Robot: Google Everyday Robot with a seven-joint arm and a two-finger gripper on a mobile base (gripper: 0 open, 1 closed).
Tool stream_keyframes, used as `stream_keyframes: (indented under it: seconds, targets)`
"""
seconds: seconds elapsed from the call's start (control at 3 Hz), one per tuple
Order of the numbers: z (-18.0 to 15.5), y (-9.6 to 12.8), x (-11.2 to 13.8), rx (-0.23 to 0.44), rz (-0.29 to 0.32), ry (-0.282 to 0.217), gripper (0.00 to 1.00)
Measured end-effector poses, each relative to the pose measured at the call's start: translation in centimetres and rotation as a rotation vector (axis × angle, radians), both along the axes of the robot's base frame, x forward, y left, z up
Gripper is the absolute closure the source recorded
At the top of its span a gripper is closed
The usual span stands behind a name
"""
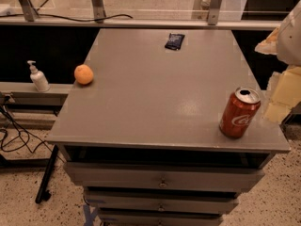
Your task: Knock coke can over
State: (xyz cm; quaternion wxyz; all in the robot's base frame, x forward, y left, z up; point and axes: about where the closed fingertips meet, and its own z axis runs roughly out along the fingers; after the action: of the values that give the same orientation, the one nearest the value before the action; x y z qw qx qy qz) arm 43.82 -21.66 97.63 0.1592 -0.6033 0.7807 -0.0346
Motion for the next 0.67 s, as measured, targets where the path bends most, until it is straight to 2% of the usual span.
stream_keyframes:
  seconds: [0.67]
  targets:
    - [0.21,-0.17,0.17,0.017,-0.005,-0.012,0.0]
